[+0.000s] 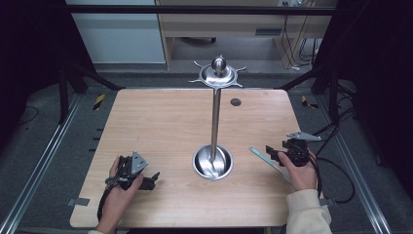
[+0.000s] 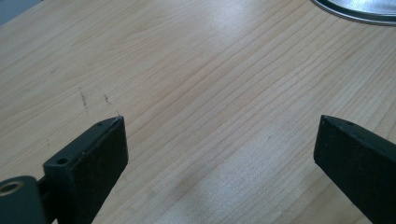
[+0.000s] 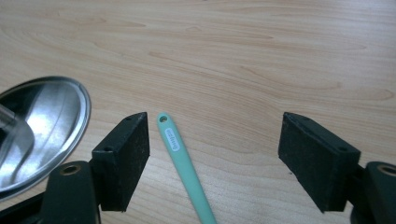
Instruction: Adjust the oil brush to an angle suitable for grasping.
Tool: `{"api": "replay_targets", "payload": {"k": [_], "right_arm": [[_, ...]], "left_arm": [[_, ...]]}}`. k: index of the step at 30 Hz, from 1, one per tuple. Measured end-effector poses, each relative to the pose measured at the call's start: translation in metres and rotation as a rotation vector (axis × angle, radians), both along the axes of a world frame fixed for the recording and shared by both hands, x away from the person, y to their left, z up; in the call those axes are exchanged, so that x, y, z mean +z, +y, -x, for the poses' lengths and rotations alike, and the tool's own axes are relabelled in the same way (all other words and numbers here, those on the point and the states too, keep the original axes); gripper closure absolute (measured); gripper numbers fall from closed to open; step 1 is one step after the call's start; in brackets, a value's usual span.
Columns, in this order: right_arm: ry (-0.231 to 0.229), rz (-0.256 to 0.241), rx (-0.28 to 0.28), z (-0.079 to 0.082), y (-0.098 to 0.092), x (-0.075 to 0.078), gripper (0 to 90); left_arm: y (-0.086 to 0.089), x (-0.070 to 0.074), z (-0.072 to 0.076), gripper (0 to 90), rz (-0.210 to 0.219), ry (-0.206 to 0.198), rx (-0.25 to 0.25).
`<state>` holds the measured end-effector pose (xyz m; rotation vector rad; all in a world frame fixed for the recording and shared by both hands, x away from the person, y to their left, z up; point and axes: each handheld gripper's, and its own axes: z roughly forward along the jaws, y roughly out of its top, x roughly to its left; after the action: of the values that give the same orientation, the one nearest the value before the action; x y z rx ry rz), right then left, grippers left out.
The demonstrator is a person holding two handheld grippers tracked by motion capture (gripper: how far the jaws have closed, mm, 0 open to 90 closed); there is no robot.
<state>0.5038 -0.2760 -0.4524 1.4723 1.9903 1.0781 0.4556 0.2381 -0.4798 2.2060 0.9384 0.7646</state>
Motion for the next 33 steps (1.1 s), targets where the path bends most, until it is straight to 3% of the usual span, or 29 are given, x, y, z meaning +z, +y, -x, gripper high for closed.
{"api": "replay_targets", "payload": {"k": [6,18,21,25,28,33], "right_arm": [[-0.006,0.094,0.089,0.001,0.017,0.000,37.0],[0.019,0.213,0.288,0.004,0.051,-0.004,58.9],[0.030,0.246,0.309,0.005,0.057,-0.006,66.3],[0.035,0.246,0.326,0.005,0.062,-0.004,71.7],[0.019,0.314,0.337,-0.007,0.067,0.002,77.2],[0.055,0.297,0.294,-0.030,0.064,0.000,85.7]], "left_arm": [[0.004,0.003,0.003,2.6,0.019,-0.008,0.009],[0.008,0.004,0.005,2.7,0.039,-0.003,0.018],[0.008,0.004,0.005,2.7,0.048,-0.005,0.021],[0.008,0.003,0.004,2.7,0.050,0.000,0.018],[0.008,0.002,0.002,2.7,0.049,0.003,0.013],[0.008,0.003,0.003,2.7,0.040,0.003,0.012]]}}
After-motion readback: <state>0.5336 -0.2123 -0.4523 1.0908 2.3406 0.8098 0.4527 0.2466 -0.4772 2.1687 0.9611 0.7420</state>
